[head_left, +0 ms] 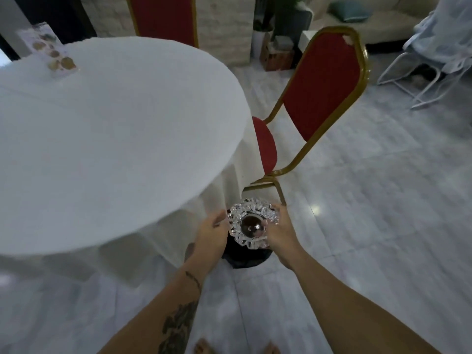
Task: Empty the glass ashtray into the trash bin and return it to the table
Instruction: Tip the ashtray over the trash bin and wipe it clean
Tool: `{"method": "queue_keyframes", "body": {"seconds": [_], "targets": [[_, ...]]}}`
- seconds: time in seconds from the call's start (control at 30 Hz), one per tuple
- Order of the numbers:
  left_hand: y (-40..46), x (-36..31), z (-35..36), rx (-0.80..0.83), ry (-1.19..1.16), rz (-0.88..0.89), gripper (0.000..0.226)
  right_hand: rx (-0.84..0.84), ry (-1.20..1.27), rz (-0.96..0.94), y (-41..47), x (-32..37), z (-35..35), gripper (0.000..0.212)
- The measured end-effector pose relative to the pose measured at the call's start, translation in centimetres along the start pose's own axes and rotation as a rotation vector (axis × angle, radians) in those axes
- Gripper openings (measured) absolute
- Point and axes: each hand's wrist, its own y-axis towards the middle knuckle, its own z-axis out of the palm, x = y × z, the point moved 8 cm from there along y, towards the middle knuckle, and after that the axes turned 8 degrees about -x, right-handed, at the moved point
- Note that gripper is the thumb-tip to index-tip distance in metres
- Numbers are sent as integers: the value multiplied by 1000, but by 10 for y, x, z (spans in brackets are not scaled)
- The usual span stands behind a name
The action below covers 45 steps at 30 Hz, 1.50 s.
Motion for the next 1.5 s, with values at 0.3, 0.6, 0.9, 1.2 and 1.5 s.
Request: {"method": "queue_keyframes", "body": {"seconds": [0.3, 0.6, 0.9, 1.2, 1.5], "targets": [[111, 171, 56, -3, 48, -71, 52, -65, 16, -7, 110, -111, 19, 47], [214, 265, 104, -18, 350, 60, 58, -130, 63, -40, 219, -239, 54, 43], [263, 342, 128, -46, 544, 220, 84, -192, 167, 28, 271, -327, 43, 36], [274, 365, 140, -20, 669, 414, 92, -209, 85, 14, 286, -340, 42, 33], [263, 358, 155, -90, 629, 456, 92, -301, 48, -85, 290, -342, 36, 32]]}}
